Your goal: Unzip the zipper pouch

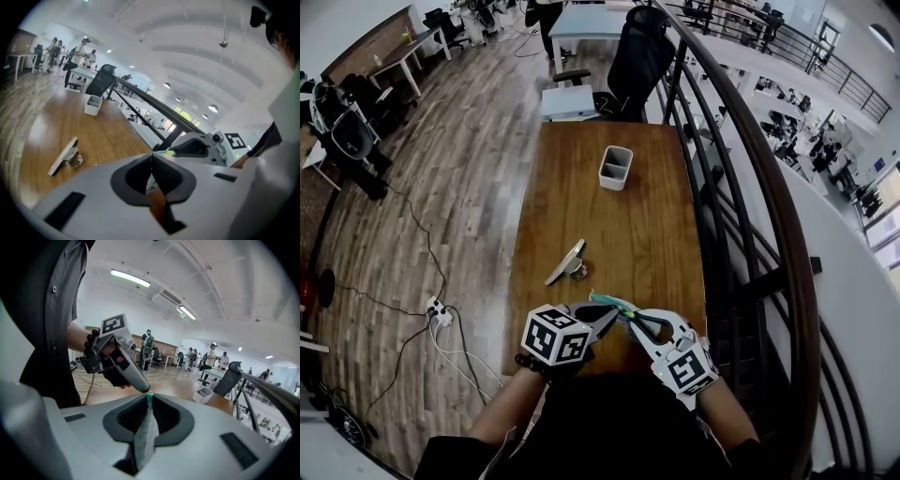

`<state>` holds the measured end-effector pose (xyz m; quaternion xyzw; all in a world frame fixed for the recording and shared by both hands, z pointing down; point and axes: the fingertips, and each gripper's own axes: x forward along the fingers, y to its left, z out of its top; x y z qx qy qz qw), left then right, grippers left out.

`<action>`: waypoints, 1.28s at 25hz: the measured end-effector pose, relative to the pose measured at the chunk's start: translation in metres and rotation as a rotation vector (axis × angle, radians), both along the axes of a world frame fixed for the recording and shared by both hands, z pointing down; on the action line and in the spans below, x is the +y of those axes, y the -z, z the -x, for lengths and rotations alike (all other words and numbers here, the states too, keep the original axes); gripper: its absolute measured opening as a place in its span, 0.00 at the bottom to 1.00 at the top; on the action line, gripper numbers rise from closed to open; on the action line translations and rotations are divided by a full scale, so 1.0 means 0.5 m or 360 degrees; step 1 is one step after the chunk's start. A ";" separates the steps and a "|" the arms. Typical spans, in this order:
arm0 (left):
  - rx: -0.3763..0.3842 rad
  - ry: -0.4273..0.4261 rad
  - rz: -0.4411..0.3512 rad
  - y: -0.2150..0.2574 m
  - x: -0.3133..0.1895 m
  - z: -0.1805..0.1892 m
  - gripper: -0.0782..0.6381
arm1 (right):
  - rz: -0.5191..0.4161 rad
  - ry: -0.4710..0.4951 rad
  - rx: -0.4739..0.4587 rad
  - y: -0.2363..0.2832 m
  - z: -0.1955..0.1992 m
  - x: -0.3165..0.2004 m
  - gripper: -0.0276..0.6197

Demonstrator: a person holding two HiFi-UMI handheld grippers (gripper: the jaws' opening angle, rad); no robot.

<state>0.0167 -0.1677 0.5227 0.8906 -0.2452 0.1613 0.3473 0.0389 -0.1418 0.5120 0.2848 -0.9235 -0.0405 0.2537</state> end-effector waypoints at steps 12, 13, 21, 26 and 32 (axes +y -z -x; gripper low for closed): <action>-0.0052 0.0047 -0.0064 0.007 -0.017 0.021 0.13 | -0.0045 -0.0006 0.0006 0.024 -0.004 -0.003 0.10; -0.0054 0.0057 -0.0068 0.009 -0.020 0.026 0.13 | -0.0050 -0.0012 0.0005 0.027 -0.006 -0.004 0.10; -0.0104 0.0085 -0.0102 0.013 -0.029 0.040 0.13 | -0.0070 -0.0033 -0.0024 0.048 -0.014 -0.008 0.10; -0.0118 0.0080 -0.0108 0.009 -0.032 0.047 0.13 | -0.0062 -0.0055 -0.0037 0.050 -0.023 -0.006 0.10; -0.0169 0.0085 -0.0141 0.003 -0.042 0.057 0.13 | -0.0081 -0.0082 -0.0037 0.054 -0.037 -0.009 0.10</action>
